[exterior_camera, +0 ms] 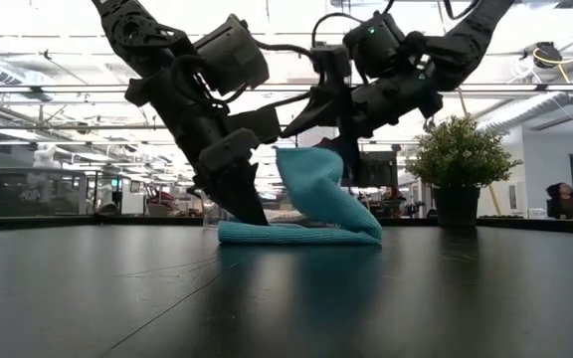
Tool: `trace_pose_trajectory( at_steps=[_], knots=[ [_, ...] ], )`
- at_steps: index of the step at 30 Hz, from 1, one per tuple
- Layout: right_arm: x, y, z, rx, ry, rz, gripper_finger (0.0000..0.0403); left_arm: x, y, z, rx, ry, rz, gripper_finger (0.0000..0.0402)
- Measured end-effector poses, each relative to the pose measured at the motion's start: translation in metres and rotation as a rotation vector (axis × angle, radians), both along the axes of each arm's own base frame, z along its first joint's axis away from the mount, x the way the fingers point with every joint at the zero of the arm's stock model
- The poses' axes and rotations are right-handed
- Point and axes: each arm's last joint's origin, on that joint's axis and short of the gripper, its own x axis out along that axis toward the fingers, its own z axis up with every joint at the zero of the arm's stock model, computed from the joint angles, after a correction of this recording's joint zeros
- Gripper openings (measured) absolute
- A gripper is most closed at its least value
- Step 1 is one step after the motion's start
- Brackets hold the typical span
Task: Fold microfiber towels
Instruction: Fold the blue microfiber towel
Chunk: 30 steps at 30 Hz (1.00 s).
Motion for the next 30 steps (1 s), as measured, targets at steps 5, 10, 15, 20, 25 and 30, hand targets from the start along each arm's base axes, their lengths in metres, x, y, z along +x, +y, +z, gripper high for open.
trace_pose_trajectory(
  at_steps=[5,10,15,20,25,30],
  knots=[
    [-0.009,0.005,0.018,0.009,0.011,0.027,0.015,0.0,0.001,0.0,0.001,0.004,0.005,0.0031],
    [-0.013,0.007,0.02,-0.048,0.033,0.019,0.0149,0.0,0.001,-0.001,0.003,0.004,0.008,0.0031],
    [-0.012,0.005,0.011,-0.103,0.072,-0.022,0.0149,0.0,0.001,-0.001,-0.003,0.004,0.02,0.0031],
    [-0.011,0.002,0.009,-0.123,0.076,-0.037,0.0148,0.0,0.001,-0.001,-0.006,0.004,0.023,0.0031],
    [-0.013,0.008,0.006,-0.08,0.116,0.004,0.0144,-0.001,0.001,-0.001,0.006,0.011,0.007,0.0031],
    [-0.019,0.022,-0.004,-0.129,0.241,0.016,0.0144,-0.003,0.006,0.001,0.005,0.021,0.019,0.0031]
  ],
)
